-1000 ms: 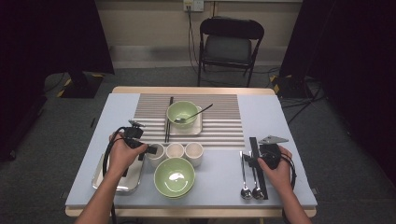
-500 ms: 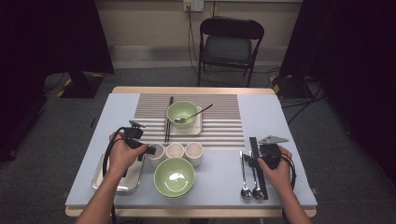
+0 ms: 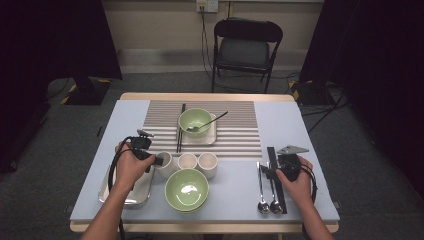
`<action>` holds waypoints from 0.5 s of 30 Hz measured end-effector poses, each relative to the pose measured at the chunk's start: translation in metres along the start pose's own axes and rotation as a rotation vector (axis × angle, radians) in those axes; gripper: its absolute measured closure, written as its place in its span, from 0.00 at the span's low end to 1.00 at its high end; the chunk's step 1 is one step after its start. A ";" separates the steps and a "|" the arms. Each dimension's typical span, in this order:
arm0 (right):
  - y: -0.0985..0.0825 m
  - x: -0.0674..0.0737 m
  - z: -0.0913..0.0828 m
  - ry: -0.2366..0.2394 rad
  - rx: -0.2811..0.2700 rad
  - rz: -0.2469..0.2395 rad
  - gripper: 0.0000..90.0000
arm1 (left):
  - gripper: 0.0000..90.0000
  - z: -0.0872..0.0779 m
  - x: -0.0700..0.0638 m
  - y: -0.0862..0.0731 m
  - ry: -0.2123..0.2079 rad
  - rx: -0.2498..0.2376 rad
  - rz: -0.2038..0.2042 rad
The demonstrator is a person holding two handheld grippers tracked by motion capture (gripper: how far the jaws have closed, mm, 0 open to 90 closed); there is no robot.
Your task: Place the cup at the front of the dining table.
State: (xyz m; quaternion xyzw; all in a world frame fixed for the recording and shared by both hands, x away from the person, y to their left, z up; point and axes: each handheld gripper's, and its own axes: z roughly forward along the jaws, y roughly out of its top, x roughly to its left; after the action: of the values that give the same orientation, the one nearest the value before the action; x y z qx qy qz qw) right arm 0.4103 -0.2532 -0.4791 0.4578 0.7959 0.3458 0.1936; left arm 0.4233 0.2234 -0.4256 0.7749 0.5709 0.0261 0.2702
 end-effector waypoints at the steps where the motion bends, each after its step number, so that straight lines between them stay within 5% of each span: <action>1: 0.000 0.000 0.000 0.000 0.000 0.001 0.16 | 0.87 0.000 0.000 0.000 0.000 -0.005 -0.001; 15: 0.000 0.000 0.000 0.000 0.000 0.001 0.16 | 0.88 -0.001 0.004 -0.003 -0.010 0.000 -0.055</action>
State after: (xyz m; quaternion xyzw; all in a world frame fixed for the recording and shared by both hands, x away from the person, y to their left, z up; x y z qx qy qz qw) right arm 0.4103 -0.2532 -0.4792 0.4580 0.7957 0.3458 0.1934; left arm 0.4216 0.2280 -0.4269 0.7589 0.5907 0.0147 0.2737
